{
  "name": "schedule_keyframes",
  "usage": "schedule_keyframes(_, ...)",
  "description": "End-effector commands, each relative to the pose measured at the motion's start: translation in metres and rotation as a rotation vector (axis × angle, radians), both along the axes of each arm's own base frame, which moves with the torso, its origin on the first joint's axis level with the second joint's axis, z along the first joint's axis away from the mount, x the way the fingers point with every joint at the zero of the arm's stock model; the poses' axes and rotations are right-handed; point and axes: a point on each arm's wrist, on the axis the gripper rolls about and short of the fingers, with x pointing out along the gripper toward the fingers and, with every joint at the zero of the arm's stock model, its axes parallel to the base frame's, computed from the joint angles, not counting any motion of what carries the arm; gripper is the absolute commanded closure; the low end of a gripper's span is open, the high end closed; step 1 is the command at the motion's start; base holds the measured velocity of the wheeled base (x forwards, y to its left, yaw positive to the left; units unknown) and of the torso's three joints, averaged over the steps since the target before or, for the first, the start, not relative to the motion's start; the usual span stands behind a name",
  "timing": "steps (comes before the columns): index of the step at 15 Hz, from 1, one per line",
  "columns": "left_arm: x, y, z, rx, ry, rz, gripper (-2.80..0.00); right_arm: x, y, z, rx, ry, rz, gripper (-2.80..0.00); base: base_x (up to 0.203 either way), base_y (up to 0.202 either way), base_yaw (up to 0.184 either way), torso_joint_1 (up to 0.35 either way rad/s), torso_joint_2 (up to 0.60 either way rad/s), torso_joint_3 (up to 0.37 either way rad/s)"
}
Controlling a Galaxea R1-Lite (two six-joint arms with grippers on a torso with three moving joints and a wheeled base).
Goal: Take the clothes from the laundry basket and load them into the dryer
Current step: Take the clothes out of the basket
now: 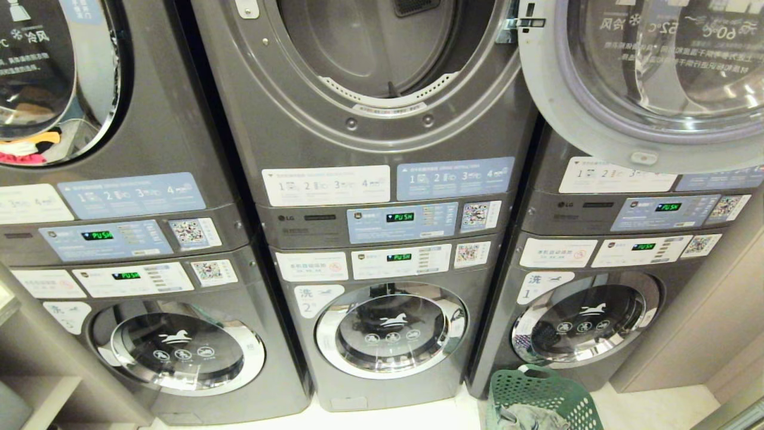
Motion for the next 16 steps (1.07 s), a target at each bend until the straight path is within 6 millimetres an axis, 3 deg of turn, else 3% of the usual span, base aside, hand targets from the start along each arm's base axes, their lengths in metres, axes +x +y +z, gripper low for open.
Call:
schedule_keyframes(1, 0.0, 0.0, 0.0001, 0.0, -0.001, 0.001, 0.0, 0.0001, 0.0, 0.0, 0.0, 0.001, 0.0, -2.8, 0.0, 0.0, 0.0, 0.0, 0.0, 0.0)
schedule_keyframes(16, 0.0, 0.0, 0.0001, 0.0, -0.001, 0.001, 0.0, 0.0001, 0.0, 0.0, 0.0, 0.001, 0.0, -2.8, 0.0, 0.0, 0.0, 0.0, 0.0, 0.0)
